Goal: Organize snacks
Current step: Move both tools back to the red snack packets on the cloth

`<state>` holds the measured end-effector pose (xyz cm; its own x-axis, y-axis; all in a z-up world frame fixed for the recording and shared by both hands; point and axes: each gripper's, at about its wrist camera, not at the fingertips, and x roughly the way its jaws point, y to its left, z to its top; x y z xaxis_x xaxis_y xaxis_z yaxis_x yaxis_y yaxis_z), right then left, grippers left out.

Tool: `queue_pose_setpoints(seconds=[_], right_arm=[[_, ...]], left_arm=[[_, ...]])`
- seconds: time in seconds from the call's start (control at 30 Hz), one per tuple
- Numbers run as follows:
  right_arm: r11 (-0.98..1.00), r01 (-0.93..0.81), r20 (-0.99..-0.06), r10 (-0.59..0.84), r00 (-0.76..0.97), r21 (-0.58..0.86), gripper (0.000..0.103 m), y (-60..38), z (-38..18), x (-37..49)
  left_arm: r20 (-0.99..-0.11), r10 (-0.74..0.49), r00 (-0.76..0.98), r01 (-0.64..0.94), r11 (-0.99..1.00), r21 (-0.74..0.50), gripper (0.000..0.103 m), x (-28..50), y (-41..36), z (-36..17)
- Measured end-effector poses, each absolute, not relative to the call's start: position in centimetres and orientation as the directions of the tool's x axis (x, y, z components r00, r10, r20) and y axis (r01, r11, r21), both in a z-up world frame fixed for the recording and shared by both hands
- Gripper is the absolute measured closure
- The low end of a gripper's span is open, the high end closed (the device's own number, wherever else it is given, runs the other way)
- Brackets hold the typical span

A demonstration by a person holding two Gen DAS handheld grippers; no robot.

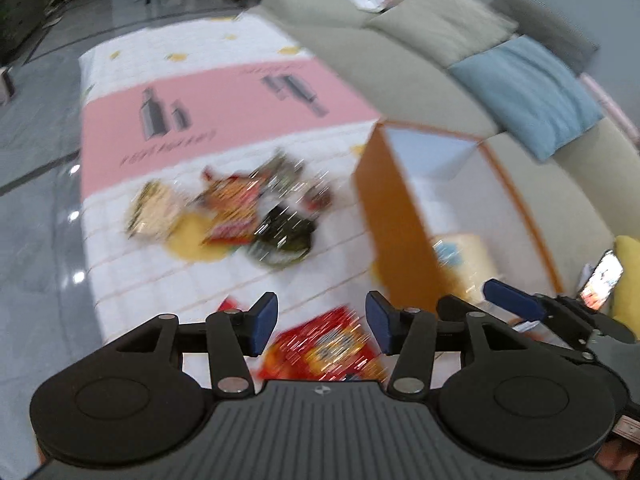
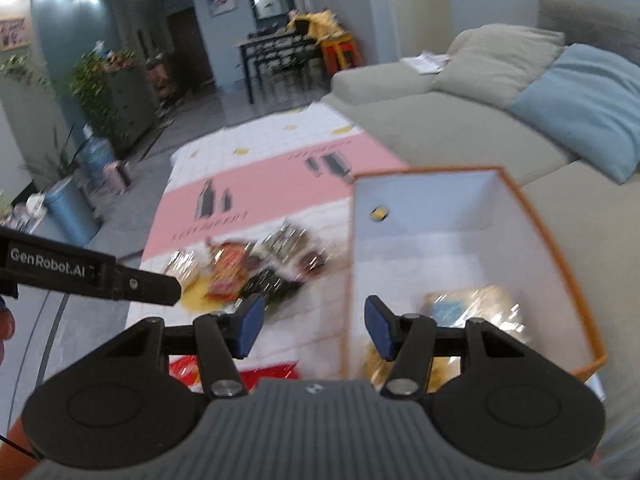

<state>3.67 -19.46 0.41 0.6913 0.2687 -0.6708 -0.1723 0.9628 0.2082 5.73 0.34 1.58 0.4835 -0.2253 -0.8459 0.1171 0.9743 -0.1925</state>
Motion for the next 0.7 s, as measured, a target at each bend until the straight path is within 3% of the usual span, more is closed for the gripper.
queue_pose_setpoints(seconds=[0.33, 0.7], right_arm=[[0.949, -0.291, -0.772, 0.272, 0.575, 0.117, 0.047, -14.1, -4.5, 2.2], [0.911, -0.41, -0.855, 0.181, 0.485, -0.039, 0.047, -9.5, -9.5, 2.9]], left_arm=[[-0.912, -0.178, 0.369, 0.063, 0.984, -0.167, 0.044, 3.8, 2.8, -5.2], [-0.932, -0.16, 0.327, 0.032, 0.987, -0.158, 0.044, 4.5, 3.8, -8.4]])
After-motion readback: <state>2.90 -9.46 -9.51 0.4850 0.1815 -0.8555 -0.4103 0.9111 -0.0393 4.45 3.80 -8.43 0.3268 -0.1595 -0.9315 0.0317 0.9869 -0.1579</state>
